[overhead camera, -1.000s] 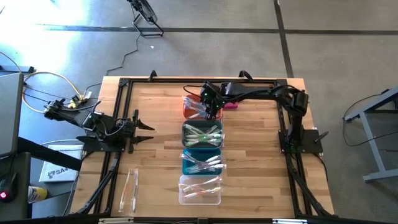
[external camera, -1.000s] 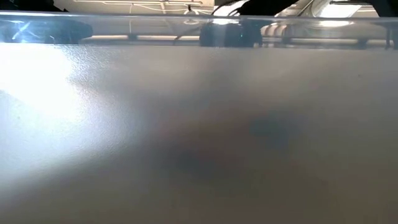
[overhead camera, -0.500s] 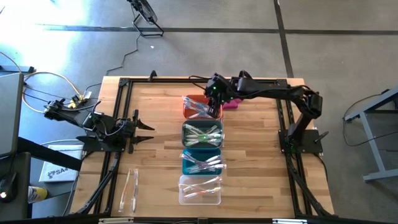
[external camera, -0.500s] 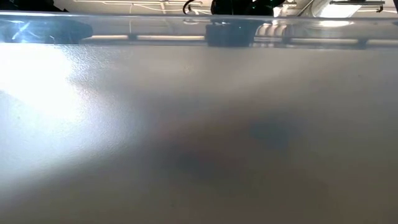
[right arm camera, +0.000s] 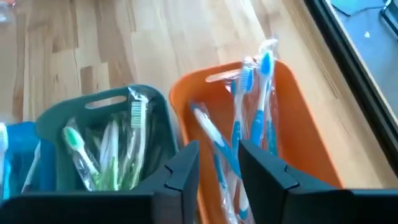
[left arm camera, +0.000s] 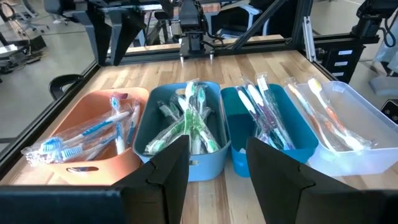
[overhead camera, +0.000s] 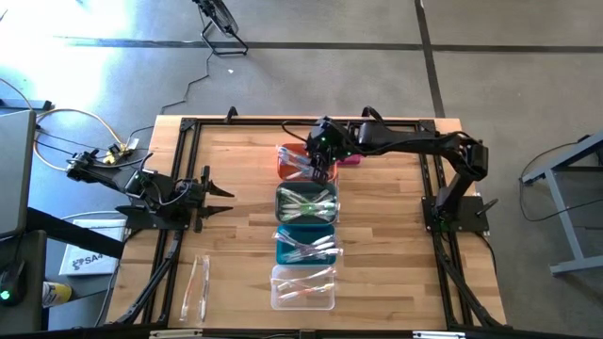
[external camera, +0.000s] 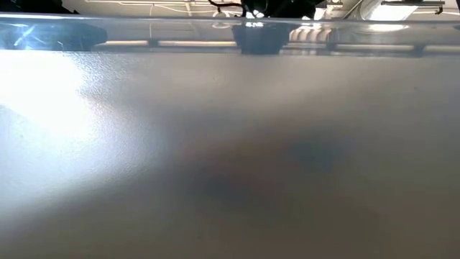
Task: Pick & Place Toothbrushes
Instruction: Put the purple toothbrush into the blue bin
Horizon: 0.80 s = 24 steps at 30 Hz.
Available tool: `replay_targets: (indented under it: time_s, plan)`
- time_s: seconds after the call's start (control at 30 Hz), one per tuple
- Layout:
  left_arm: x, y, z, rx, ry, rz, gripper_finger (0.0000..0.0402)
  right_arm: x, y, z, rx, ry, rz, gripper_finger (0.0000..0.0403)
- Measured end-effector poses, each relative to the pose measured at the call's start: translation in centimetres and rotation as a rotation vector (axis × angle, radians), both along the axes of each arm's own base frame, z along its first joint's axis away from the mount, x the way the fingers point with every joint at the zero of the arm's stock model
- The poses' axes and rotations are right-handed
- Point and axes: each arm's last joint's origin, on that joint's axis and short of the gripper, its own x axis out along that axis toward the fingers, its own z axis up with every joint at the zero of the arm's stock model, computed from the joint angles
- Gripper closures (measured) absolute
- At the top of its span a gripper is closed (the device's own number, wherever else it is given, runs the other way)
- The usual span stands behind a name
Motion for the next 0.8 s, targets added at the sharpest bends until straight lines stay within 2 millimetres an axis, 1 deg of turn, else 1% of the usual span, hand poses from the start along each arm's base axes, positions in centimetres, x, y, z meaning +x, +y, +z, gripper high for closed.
replay_targets:
  time_s: [0.13,0.3,0.47,0.53,0.57,0.67,0.7,0.8]
  plan:
    - [0.0,0.0,0.0,-0.001,0.000,0.000,0.0247,0.1,0.2,0.0,0.033,-0.014,0.079,0.0335]
    - [0.0,0.0,0.0,-0.001,0.000,0.000,0.0247,-0.2,0.5,-1.1,0.128,-0.038,0.193,0.0390]
    - [0.0,0.0,0.0,-0.001,0.000,0.000,0.0247,-0.9,0.7,-1.3,0.206,-0.077,0.266,0.0395]
    - [0.0,0.0,0.0,-0.001,0.000,0.000,0.0247,-1.3,0.9,-1.8,0.210,-0.089,0.274,0.0395]
    - [0.0,0.0,0.0,0.000,0.000,0.000,0.0247,-1.4,1.0,-1.7,0.207,-0.116,0.280,0.0395]
    - [0.0,0.0,0.0,0.000,0.000,0.000,0.0247,-2.4,1.7,-1.2,0.243,-0.201,0.310,0.0398]
    - [0.0,0.0,0.0,0.000,0.000,0.000,0.0247,-2.9,1.9,-1.0,0.241,-0.235,0.325,0.0399]
    - [0.0,0.0,0.0,0.001,0.000,0.000,0.0247,-4.6,2.7,-0.9,0.214,-0.305,0.342,0.0399]
